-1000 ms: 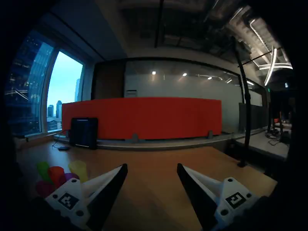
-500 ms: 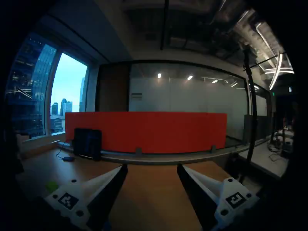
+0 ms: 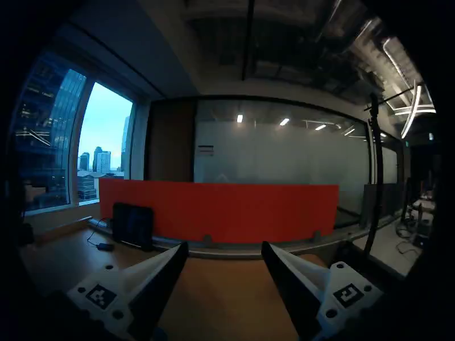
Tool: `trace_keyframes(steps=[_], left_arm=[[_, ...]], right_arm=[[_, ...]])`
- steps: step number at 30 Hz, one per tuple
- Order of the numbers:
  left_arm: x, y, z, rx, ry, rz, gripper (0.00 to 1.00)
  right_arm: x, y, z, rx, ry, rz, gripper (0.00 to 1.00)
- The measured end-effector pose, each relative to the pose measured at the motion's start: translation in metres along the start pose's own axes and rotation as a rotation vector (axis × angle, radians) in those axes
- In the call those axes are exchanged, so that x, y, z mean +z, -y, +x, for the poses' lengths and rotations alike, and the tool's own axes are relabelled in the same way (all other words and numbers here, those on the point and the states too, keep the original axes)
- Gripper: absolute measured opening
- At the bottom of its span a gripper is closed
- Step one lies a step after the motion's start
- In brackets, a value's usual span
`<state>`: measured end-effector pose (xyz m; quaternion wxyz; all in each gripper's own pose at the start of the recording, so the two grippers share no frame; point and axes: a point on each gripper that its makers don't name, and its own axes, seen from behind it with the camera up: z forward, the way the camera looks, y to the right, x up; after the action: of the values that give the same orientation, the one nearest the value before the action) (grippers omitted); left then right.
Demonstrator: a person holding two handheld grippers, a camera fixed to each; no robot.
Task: Pour water
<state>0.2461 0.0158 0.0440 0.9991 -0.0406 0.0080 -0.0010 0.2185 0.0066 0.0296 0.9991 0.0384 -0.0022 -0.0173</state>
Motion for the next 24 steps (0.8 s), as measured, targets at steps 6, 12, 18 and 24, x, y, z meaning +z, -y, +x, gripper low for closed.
trace_keyframes(steps=[6,12,18,24], left_arm=[[0.003,-0.012,-0.001,0.005,0.012,-0.053,0.98],[0.006,-0.026,-0.009,0.031,0.028,-0.124,0.98],[0.007,-0.043,-0.014,0.040,0.042,-0.214,0.98],[0.000,-0.065,-0.017,0.040,0.049,-0.332,0.98]], right_arm=[[0.000,0.005,-0.003,-0.014,0.017,0.036,0.99],[-0.003,0.022,-0.002,-0.007,0.019,0.137,0.99],[-0.011,0.046,0.002,-0.003,0.021,0.272,0.99],[-0.022,0.072,0.006,0.005,0.031,0.418,0.99]])
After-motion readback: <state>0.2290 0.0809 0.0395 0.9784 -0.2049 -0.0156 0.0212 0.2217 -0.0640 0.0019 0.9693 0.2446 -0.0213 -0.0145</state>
